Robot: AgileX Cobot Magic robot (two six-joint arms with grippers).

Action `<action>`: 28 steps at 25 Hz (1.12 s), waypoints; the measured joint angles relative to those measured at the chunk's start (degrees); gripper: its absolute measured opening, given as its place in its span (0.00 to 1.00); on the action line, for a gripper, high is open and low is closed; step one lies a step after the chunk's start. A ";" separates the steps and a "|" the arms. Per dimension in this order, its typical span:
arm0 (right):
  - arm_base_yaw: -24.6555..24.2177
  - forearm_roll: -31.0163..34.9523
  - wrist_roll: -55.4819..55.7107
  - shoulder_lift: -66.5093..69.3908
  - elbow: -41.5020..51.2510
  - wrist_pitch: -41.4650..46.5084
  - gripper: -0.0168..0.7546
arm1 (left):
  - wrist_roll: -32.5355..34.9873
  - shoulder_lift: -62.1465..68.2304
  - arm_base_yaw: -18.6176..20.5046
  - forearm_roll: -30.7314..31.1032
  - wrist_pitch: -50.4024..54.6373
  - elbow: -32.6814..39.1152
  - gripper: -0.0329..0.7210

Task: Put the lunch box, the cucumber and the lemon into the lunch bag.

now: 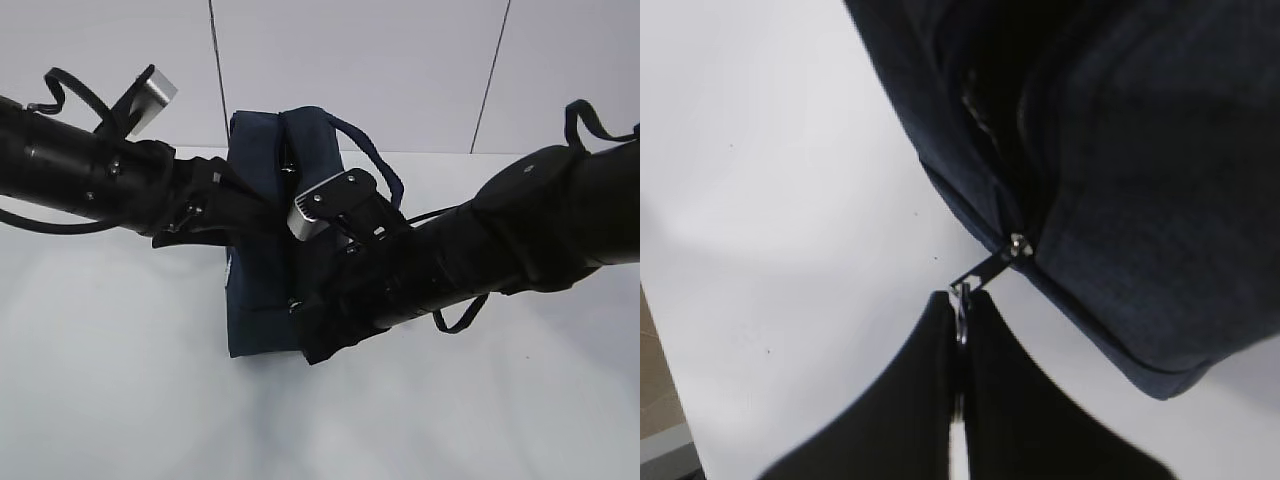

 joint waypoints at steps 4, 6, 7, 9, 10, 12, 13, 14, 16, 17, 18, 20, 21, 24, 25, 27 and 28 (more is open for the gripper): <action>0.00 -2.58 1.40 0.00 0.00 0.00 0.03 | 2.28 -1.10 2.08 2.29 0.80 0.00 0.73; 0.00 -3.24 1.88 0.00 0.00 0.13 0.03 | 2.97 -1.74 3.54 3.92 0.80 0.00 0.73; 0.00 -3.24 2.13 0.00 0.00 0.25 0.03 | 3.21 -1.84 4.00 5.02 0.80 0.00 0.73; 0.00 -3.48 2.76 0.00 0.00 0.33 0.03 | 4.15 -2.08 4.71 7.04 0.80 0.00 0.73; 0.00 -3.48 2.97 0.00 0.00 0.39 0.03 | 4.92 -2.12 4.74 7.54 0.94 0.00 0.73; 0.00 -3.55 3.37 0.00 0.00 0.52 0.03 | 7.71 -2.63 4.74 6.86 1.40 0.43 0.73; 0.00 -3.55 3.50 0.00 0.00 0.62 0.03 | 10.08 -3.13 4.74 5.91 1.53 1.05 0.73; 0.00 -3.55 3.63 0.00 0.00 0.62 0.03 | 12.89 -3.83 4.74 4.35 1.65 2.01 0.73; 0.00 -3.55 3.75 0.00 0.00 0.62 0.03 | 18.84 -5.66 4.87 0.45 1.65 4.72 0.73; 0.00 -3.55 3.86 0.00 0.00 0.62 0.03 | 22.05 -6.87 5.12 -1.13 1.65 6.54 0.73; 0.00 -3.55 3.97 -0.03 0.00 0.62 0.03 | 25.19 -7.96 5.25 -3.05 1.65 8.16 0.73; 0.00 -3.55 4.32 -0.03 0.00 0.74 0.03 | 30.39 -10.75 5.99 -6.48 1.51 12.37 0.73; 0.00 -3.55 4.39 -0.03 0.00 0.74 0.03 | 33.29 -12.10 6.32 -8.39 1.18 14.61 0.72; 0.00 -3.55 4.79 -0.03 0.00 1.10 0.03 | 42.55 -14.69 6.97 -14.17 0.29 20.65 0.71; 0.00 -3.55 4.91 -0.03 0.00 1.32 0.03 | 45.69 -15.06 6.97 -16.13 0.20 22.18 0.71; 0.00 -3.60 5.77 -0.03 -0.11 1.79 0.03 | 50.76 -15.05 6.97 -20.07 0.20 25.03 0.71; 0.00 -3.60 6.01 -0.03 -0.18 1.92 0.03 | 53.33 -15.05 6.97 -21.50 0.20 25.75 0.70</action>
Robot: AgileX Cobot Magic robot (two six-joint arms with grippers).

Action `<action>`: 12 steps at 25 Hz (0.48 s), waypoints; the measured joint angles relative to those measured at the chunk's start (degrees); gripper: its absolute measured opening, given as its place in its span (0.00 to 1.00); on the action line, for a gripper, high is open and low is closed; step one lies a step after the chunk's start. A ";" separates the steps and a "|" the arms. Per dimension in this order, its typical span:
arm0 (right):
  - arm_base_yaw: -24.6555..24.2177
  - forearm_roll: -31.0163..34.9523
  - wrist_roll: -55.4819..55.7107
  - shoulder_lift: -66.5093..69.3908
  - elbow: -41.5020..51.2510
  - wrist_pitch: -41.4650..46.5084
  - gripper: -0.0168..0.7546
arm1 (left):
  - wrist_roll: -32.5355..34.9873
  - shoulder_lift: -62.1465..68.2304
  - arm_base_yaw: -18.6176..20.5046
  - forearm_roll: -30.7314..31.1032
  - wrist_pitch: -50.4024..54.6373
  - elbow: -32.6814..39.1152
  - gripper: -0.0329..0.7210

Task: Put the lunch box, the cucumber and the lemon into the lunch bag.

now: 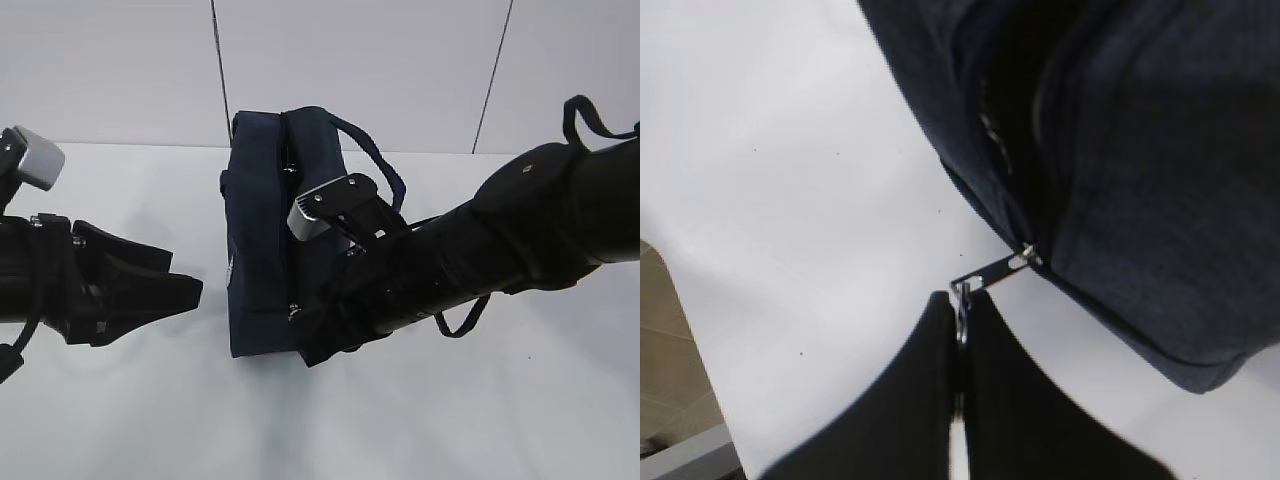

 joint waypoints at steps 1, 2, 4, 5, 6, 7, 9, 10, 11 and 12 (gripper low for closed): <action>0.00 0.00 0.11 0.00 0.00 0.13 0.03 | 2.34 0.00 0.00 -0.88 0.00 0.24 0.70; 0.00 0.00 0.11 0.00 0.00 0.28 0.03 | 5.31 0.00 0.00 -1.44 0.23 0.27 0.70; 0.00 -0.09 0.24 0.00 0.00 0.66 0.03 | 10.79 0.12 0.00 -2.29 0.44 0.37 0.70; 0.00 -0.09 0.34 0.00 0.00 0.81 0.03 | 12.32 0.60 0.00 -2.53 0.64 0.37 0.70; 0.00 -0.09 0.33 0.00 0.00 1.00 0.03 | 13.52 1.47 0.00 -2.65 1.32 0.37 0.69; 0.00 -0.09 0.33 0.00 0.00 1.27 0.03 | 14.11 2.65 0.00 -2.65 2.25 0.37 0.69; 0.00 -0.09 0.33 0.00 0.00 1.64 0.03 | 14.79 5.09 0.00 -2.72 4.61 0.37 0.67; 0.00 -0.13 0.46 0.00 0.00 1.73 0.03 | 14.92 6.31 0.00 -2.72 5.68 0.20 0.66; 0.00 -0.13 0.46 0.00 0.00 1.84 0.03 | 15.15 7.34 0.00 -2.72 6.35 -0.02 0.64; 0.00 -0.13 0.57 0.00 0.00 1.86 0.03 | 15.18 8.08 0.00 -2.72 6.72 -0.64 0.63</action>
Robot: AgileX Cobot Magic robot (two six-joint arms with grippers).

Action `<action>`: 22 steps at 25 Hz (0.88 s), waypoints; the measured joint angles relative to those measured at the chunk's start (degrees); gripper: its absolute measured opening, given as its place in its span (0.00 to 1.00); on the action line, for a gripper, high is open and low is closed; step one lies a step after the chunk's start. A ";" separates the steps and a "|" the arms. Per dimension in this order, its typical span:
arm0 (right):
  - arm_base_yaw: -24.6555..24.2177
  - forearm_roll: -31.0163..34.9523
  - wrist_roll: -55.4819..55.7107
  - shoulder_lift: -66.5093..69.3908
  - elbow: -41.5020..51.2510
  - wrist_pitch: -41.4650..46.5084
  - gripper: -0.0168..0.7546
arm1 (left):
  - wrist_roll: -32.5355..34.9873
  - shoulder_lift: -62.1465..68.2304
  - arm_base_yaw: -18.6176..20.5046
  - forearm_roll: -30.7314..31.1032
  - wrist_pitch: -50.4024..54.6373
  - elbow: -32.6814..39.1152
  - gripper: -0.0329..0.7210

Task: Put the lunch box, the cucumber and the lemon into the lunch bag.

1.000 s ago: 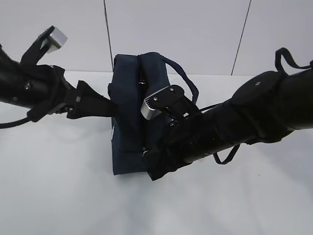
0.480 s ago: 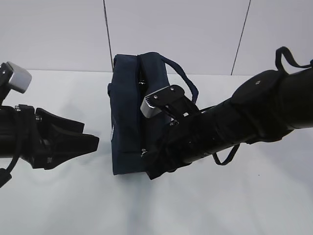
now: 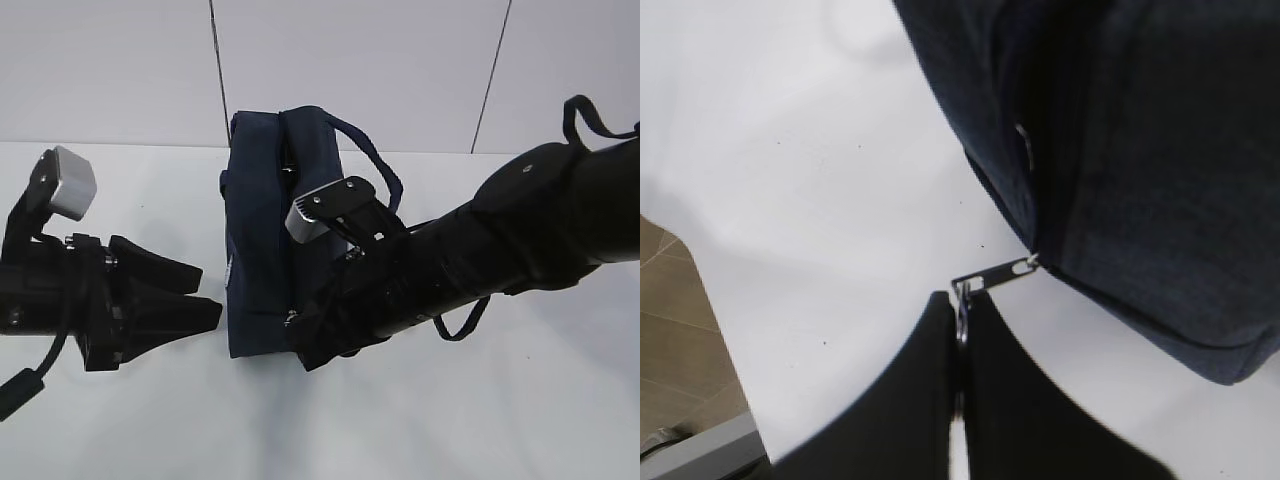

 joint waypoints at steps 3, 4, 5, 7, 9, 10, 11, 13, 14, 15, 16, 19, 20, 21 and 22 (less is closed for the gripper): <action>0.00 0.00 0.20 0.00 0.00 0.22 0.03 | 0.53 2.25 0.00 0.00 0.66 -1.82 0.61; 0.00 0.00 0.20 0.00 0.00 0.32 0.03 | 0.80 2.77 0.00 0.00 0.74 -2.37 0.61; 0.00 0.00 0.20 0.00 0.00 0.29 0.03 | 0.92 3.43 0.00 -0.14 0.79 -2.98 0.61; 0.00 0.00 0.23 -0.22 0.00 0.29 0.03 | 1.15 4.94 0.00 -0.14 0.88 -3.84 0.60; 0.00 -0.09 0.23 -0.32 -0.14 0.35 0.03 | 1.24 6.39 0.00 -0.14 1.01 -4.48 0.59; 0.00 -0.09 0.33 -0.43 -0.38 0.44 0.03 | 1.24 6.95 -0.16 -0.14 1.01 -4.59 0.59; 0.00 -0.22 0.33 -0.43 -0.63 0.44 0.03 | 1.36 7.43 -0.53 -0.18 1.01 -4.69 0.59; 0.00 -0.22 0.35 -0.43 -1.07 0.44 0.03 | 2.69 7.85 -1.69 -0.18 1.01 -4.93 0.58; 0.00 -0.22 0.45 -0.43 -1.22 0.48 0.03 | 3.51 7.85 -2.46 -0.18 1.01 -5.06 0.58; 0.00 -0.22 0.45 -0.43 -1.22 0.58 0.03 | 4.24 7.85 -3.23 -0.18 0.66 -5.26 0.58; 0.00 -0.34 0.48 -0.43 -1.22 0.82 0.03 | 4.66 7.85 -3.91 -0.18 -0.11 -5.56 0.58; 0.00 -0.44 0.70 -0.43 -1.22 1.76 0.03 | 5.31 7.85 -4.91 -0.18 -2.54 -7.24 0.58; 0.00 -0.44 0.70 -0.43 -1.22 1.94 0.03 | 5.34 7.85 -5.01 -0.18 -3.06 -7.66 0.58; 0.00 -0.44 0.70 -0.43 -1.22 2.21 0.03 | 5.44 7.85 -5.01 -0.18 -3.60 -8.03 0.58; 0.00 -0.44 0.70 -0.43 -1.22 2.35 0.03 | 5.44 7.85 -5.01 -0.28 -4.47 -8.13 0.58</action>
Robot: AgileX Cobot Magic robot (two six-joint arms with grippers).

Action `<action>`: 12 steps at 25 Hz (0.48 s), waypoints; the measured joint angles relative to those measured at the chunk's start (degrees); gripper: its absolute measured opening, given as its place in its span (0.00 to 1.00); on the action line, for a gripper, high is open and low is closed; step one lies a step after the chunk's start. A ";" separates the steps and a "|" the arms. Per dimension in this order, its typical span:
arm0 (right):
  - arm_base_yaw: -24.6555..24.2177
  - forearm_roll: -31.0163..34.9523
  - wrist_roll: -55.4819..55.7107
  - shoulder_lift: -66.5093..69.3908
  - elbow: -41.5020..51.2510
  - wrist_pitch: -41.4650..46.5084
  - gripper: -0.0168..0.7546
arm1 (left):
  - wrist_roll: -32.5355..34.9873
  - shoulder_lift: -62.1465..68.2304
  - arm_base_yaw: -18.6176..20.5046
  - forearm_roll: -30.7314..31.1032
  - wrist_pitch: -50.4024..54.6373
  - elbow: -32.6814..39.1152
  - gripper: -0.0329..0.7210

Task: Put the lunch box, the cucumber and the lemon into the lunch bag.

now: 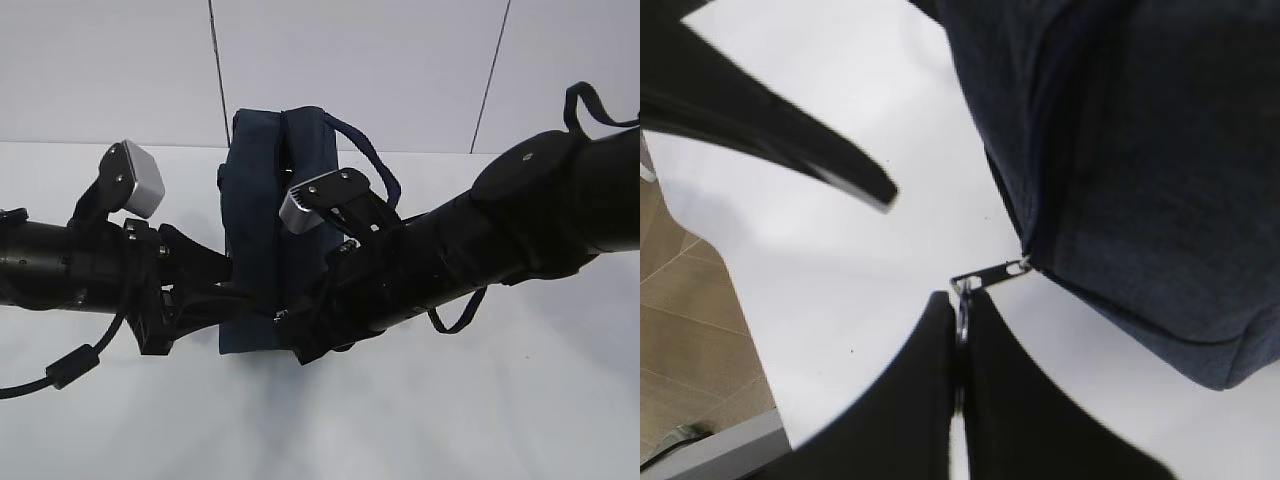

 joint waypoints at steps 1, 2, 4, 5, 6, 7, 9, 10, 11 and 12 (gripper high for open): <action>0.00 -0.07 0.00 0.00 -0.09 0.22 0.03 | 0.03 0.00 0.00 0.00 -1.02 0.00 0.58; 0.00 -0.13 0.11 0.00 -0.09 0.35 0.03 | 0.12 0.00 0.00 0.00 -1.93 0.00 0.58; 0.00 -0.22 0.11 0.00 -0.09 0.58 0.03 | 0.12 0.09 0.00 0.00 -3.41 0.00 0.58; 0.00 -0.35 0.11 0.00 -0.09 0.66 0.03 | 0.12 0.09 0.00 0.00 -3.63 0.00 0.58; 0.00 -0.35 0.11 0.00 -0.09 0.82 0.03 | 0.12 0.09 0.00 0.00 -3.72 0.00 0.58; 0.00 -0.39 0.25 0.00 -0.09 0.81 0.03 | 0.12 0.09 0.00 0.00 -3.84 0.00 0.58; 0.00 -0.39 0.25 0.00 -0.09 0.94 0.03 | 0.15 0.09 0.00 0.00 -3.94 0.00 0.57; 0.00 -0.48 0.25 0.00 -0.09 0.94 0.03 | 0.15 0.09 0.00 0.00 -3.94 0.00 0.56; 0.00 -0.48 0.25 0.00 -0.09 1.06 0.03 | 0.15 0.09 0.00 0.00 -3.94 0.00 0.56; 0.00 -0.48 0.25 0.00 -0.09 1.05 0.03 | 0.15 0.09 0.00 0.00 -3.94 0.00 0.55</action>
